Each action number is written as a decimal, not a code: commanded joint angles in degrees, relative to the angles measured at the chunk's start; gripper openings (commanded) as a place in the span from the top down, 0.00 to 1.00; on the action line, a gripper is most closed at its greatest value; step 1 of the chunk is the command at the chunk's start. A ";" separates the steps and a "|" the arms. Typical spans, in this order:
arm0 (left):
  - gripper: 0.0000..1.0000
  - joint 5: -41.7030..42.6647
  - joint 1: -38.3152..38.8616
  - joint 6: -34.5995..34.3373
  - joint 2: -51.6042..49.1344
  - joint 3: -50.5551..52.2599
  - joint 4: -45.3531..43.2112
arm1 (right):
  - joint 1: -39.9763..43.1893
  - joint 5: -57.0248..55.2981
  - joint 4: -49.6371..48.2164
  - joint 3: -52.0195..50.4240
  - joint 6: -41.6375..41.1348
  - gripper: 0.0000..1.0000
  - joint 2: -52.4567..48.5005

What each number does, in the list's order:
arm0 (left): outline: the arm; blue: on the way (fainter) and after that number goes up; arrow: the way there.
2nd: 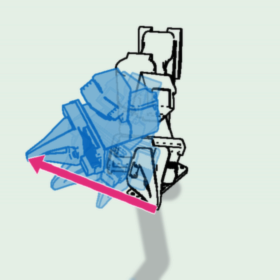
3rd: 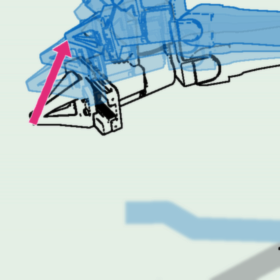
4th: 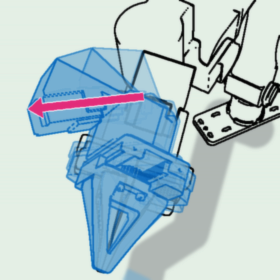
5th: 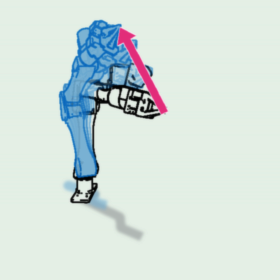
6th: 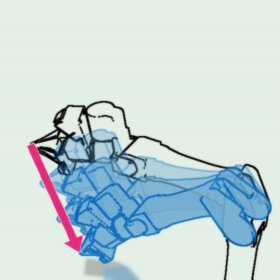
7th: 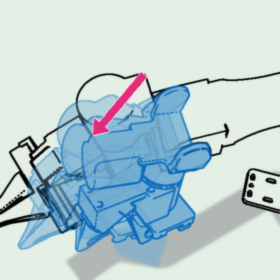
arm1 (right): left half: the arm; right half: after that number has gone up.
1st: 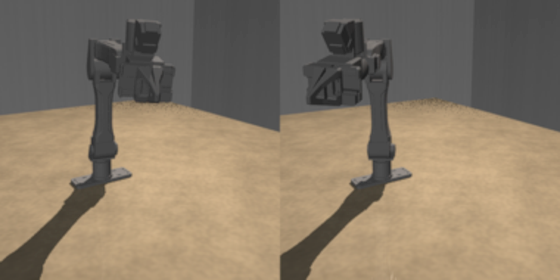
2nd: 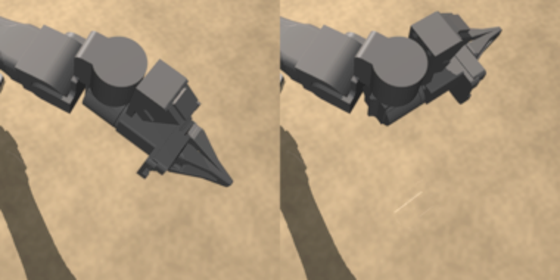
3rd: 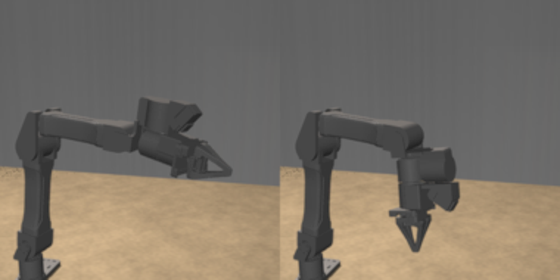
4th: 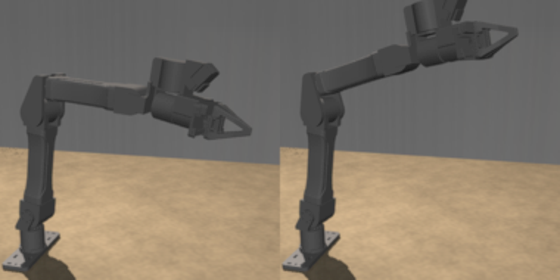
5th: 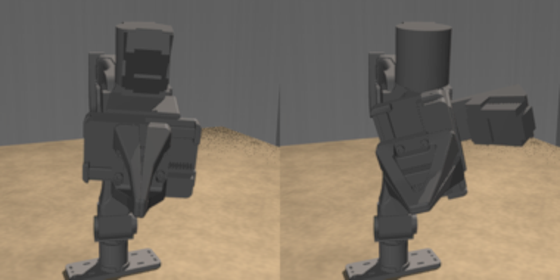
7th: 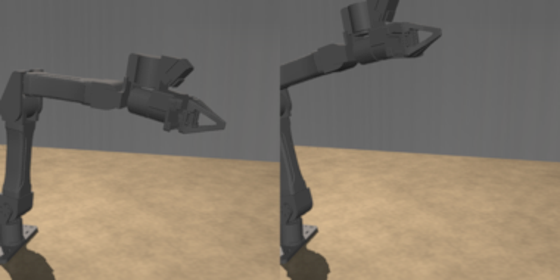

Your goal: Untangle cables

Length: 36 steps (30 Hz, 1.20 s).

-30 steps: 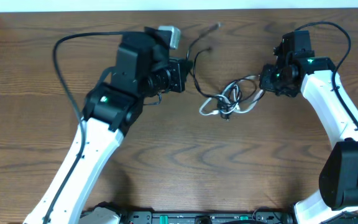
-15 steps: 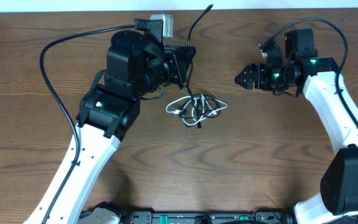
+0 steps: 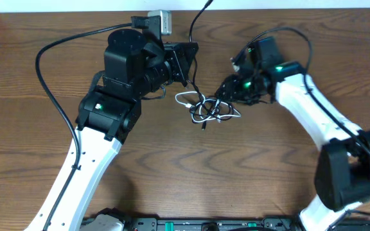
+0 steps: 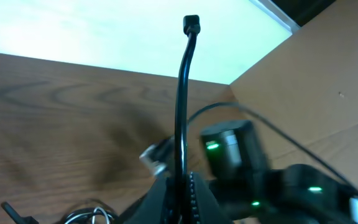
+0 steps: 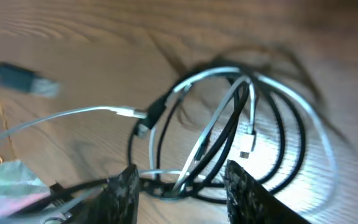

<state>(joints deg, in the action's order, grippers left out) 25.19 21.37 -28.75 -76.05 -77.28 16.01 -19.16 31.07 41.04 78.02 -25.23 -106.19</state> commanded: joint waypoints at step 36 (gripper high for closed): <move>0.92 -17.14 -13.70 8.92 -4.13 -0.57 36.74 | 14.97 22.27 -13.49 7.69 16.44 0.99 13.11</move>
<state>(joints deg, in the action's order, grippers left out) 9.91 7.92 -21.91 -77.69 -77.49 51.75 -6.44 35.42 29.80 84.79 -16.32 -93.27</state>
